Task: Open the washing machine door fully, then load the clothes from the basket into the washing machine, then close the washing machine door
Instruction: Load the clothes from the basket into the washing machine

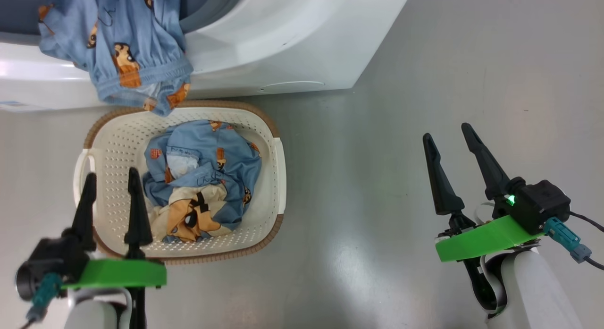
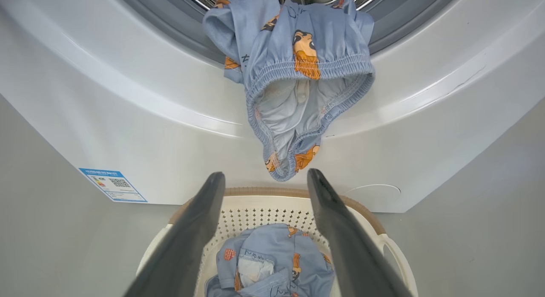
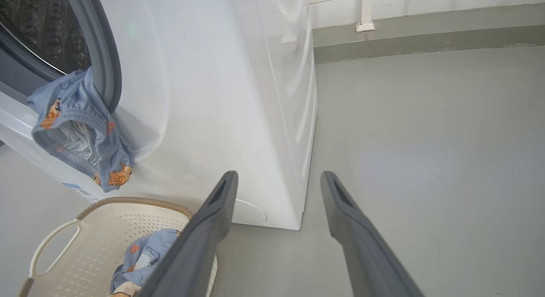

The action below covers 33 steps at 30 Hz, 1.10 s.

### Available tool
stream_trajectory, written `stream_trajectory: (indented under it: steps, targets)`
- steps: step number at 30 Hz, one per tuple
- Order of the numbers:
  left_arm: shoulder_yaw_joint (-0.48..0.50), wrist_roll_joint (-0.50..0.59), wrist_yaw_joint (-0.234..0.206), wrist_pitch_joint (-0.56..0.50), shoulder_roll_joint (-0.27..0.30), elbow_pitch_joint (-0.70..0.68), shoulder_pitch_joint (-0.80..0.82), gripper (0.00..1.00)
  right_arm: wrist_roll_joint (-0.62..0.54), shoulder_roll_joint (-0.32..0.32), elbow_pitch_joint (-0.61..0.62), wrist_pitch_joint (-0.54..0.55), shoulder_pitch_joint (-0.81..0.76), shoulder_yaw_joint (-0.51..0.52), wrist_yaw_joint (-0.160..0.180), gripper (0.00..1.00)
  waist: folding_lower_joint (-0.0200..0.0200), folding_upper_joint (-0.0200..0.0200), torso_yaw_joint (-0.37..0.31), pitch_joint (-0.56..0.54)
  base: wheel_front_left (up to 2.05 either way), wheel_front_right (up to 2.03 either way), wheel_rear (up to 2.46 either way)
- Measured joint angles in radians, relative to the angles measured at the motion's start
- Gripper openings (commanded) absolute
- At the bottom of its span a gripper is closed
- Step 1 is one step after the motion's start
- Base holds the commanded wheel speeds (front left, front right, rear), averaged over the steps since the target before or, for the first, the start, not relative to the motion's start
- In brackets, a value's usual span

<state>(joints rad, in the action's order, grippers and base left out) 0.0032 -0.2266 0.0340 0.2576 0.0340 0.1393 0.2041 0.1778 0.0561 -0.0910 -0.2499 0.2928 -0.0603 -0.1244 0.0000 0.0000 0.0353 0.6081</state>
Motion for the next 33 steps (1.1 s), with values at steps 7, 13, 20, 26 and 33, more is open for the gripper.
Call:
stream_trajectory:
  steps: [7,13,20,26,33]
  targets:
    - [-0.019,-0.024,0.005,0.000,-0.001,0.090,0.102,1.00,0.000,0.000,0.001,0.000,0.000,-0.006,0.000,1.00,0.0000,0.0000,-0.006,0.015,0.00,0.00,0.00]
    - [-0.019,-0.058,0.033,0.000,-0.003,0.189,0.187,1.00,0.000,0.000,0.003,0.000,0.001,-0.009,0.000,1.00,0.0000,0.0000,-0.013,0.031,0.00,0.00,0.00]
    - [0.007,-0.058,0.069,0.000,0.001,0.275,0.273,1.00,0.000,0.000,0.008,0.000,0.006,-0.012,0.000,1.00,0.0000,0.0000,-0.025,0.063,0.00,0.00,0.00]
    - [0.000,-0.065,0.086,0.000,0.004,0.347,0.332,1.00,0.000,0.000,0.018,0.000,0.008,-0.008,0.000,1.00,0.0000,0.0000,-0.029,0.093,0.00,0.00,0.00]
    - [-0.042,-0.129,0.093,0.000,0.038,0.417,0.402,1.00,0.000,0.000,0.028,0.000,0.024,-0.008,0.000,1.00,0.0000,0.0000,-0.035,0.133,0.00,0.00,0.00]
